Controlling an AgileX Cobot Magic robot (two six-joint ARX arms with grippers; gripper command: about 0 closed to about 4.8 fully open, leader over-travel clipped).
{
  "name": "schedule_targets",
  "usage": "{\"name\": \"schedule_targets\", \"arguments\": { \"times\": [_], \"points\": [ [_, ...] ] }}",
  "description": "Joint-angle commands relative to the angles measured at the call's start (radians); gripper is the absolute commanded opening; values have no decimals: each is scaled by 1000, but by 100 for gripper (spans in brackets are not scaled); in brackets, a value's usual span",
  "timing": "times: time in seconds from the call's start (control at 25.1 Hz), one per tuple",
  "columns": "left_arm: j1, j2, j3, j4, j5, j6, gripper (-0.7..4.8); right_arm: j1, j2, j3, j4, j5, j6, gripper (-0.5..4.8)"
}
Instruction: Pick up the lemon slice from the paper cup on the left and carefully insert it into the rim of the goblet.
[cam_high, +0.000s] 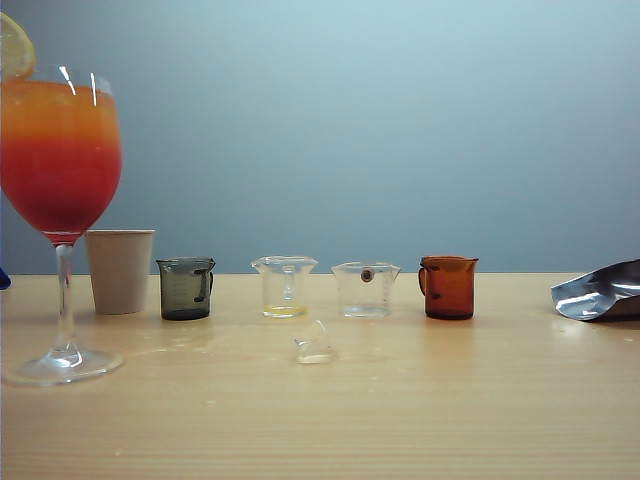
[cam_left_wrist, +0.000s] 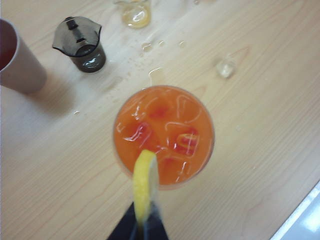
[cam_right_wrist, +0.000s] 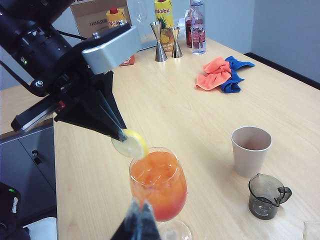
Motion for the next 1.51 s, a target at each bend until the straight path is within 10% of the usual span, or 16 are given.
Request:
{"name": "schedule_targets", "arguments": {
  "times": [0.04, 1.51],
  "points": [
    [0, -3, 2, 5, 4, 1, -6, 1, -3, 4, 26, 2, -3, -6],
    [-9, 21, -21, 50, 4, 0, -6, -1, -3, 4, 29, 2, -3, -6]
  ]
}}
